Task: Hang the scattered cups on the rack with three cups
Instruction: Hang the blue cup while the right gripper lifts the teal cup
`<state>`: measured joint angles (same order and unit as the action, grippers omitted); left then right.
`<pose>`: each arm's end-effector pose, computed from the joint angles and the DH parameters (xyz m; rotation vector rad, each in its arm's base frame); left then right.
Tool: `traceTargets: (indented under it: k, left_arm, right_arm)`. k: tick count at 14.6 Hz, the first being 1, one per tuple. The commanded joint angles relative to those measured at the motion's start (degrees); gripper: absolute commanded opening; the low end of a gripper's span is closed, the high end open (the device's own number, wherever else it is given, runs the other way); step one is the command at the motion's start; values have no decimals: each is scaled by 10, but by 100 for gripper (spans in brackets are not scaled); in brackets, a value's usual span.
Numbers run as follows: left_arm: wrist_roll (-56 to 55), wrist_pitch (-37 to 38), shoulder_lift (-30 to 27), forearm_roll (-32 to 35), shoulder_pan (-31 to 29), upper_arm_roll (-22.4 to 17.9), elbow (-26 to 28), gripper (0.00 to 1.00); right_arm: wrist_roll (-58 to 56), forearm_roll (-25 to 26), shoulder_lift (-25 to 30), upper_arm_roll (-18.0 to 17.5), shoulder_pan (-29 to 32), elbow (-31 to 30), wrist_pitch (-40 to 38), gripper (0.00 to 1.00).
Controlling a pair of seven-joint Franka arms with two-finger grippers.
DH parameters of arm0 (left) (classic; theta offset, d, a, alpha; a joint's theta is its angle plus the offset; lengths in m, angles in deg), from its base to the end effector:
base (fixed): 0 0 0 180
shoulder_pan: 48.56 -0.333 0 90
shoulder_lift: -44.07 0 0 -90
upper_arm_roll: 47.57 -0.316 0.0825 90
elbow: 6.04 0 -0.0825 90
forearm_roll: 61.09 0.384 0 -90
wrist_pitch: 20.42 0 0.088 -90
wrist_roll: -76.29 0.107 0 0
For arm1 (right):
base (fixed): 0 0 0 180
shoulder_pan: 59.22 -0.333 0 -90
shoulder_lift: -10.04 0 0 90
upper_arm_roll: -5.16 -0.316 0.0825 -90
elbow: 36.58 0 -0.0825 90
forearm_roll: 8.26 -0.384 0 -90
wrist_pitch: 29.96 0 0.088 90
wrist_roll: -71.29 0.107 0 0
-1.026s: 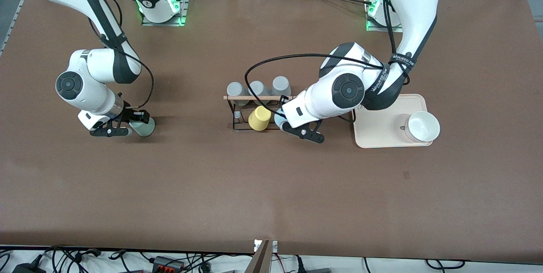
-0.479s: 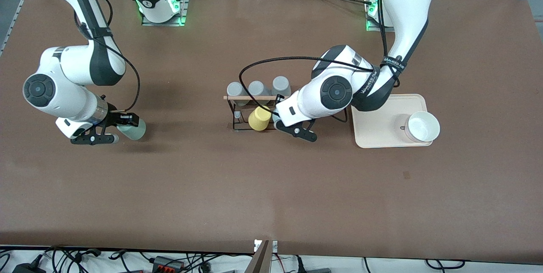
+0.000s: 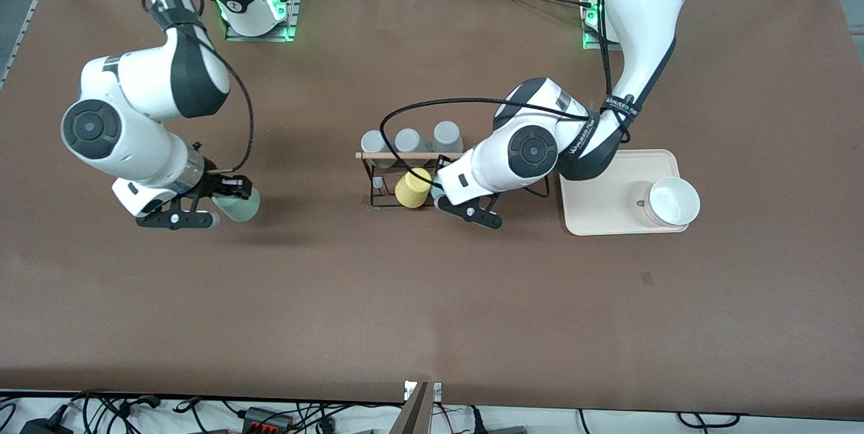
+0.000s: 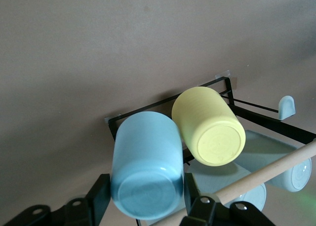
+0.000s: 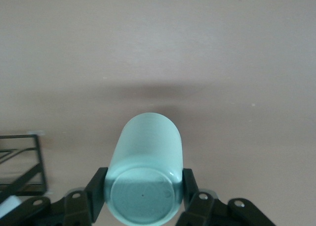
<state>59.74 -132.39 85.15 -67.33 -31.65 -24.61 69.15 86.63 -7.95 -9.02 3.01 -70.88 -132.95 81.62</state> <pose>0.5983 -0.4200 0.3394 2.7949 -0.3897 -0.2726 0.6260 0.1513 0.4018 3.1299 -0.0410 -0.1044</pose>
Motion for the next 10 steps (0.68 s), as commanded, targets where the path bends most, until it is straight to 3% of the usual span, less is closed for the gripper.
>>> traceTargets:
  k: [1,6,10]
  left_arm:
    - [-1,13,-27,13,-11,1,3,100]
    - [2,139,-99,12,-78,1,-3,100]
    - [2,219,-142,15,-138,2,-5,100]
  right_arm:
    - [30,-18,-19,4,-20,40,-25,29]
    - [102,-22,-34,3,-70,75,-42,29]
    - [195,-22,-70,3,-143,152,-71,29]
